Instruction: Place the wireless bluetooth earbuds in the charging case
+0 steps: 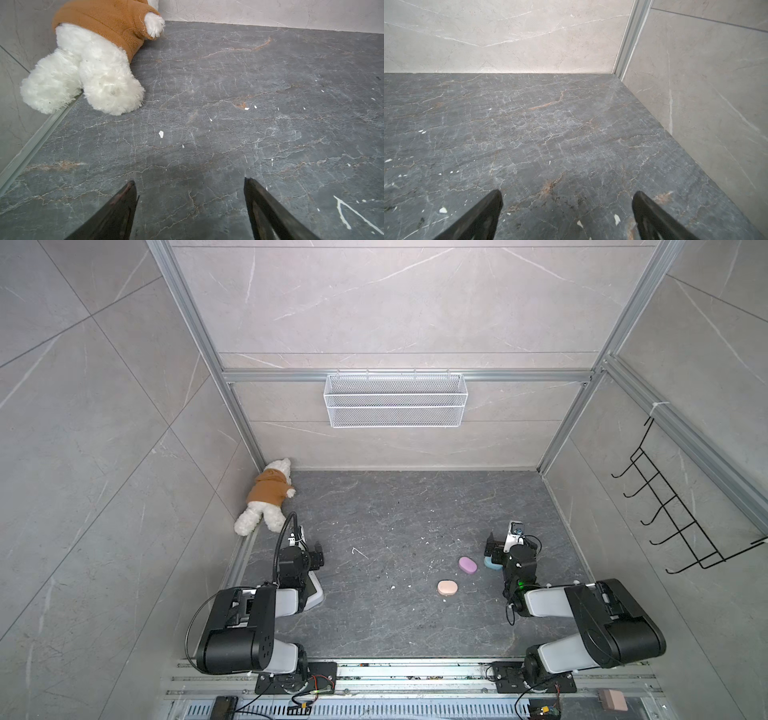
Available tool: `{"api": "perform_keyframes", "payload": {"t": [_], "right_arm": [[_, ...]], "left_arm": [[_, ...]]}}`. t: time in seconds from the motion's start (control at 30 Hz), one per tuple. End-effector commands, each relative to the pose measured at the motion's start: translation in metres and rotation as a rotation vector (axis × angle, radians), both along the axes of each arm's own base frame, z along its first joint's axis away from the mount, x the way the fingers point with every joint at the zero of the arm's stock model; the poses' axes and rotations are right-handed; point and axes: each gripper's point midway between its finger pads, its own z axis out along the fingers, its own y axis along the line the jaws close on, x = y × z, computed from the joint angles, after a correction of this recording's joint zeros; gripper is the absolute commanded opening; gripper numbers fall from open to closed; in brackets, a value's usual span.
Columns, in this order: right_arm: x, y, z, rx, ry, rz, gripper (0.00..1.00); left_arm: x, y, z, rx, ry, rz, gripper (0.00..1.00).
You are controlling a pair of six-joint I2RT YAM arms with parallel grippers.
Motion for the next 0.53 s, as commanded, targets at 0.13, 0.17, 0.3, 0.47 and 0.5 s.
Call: {"api": "perform_keyframes", "payload": {"t": [0.13, 0.17, 0.3, 0.47, 0.5], "right_arm": [[0.0055, 0.0015, 0.0081, 0.014, -0.047, 0.002, 1.0], [0.0051, 0.0013, 0.0067, 0.016, -0.032, -0.001, 1.0], [0.0063, 0.0018, 0.0063, 0.016, -0.031, 0.002, 1.0], [0.0083, 0.0006, 0.0046, 0.025, -0.019, 0.001, 1.0], [0.0082, 0.0005, 0.0049, 0.025, -0.02, 0.002, 1.0]], "left_arm": [[0.0142, 0.0043, 0.019, 0.028, -0.084, 0.01, 0.83], [0.0146, 0.0047, 0.0191, 0.026, -0.081, 0.012, 0.83], [0.0148, 0.0048, 0.0189, 0.026, -0.08, 0.012, 0.83], [0.0151, 0.005, 0.0176, 0.026, -0.072, 0.014, 0.84], [0.0156, 0.005, 0.0182, 0.026, -0.074, 0.014, 0.84]]}}
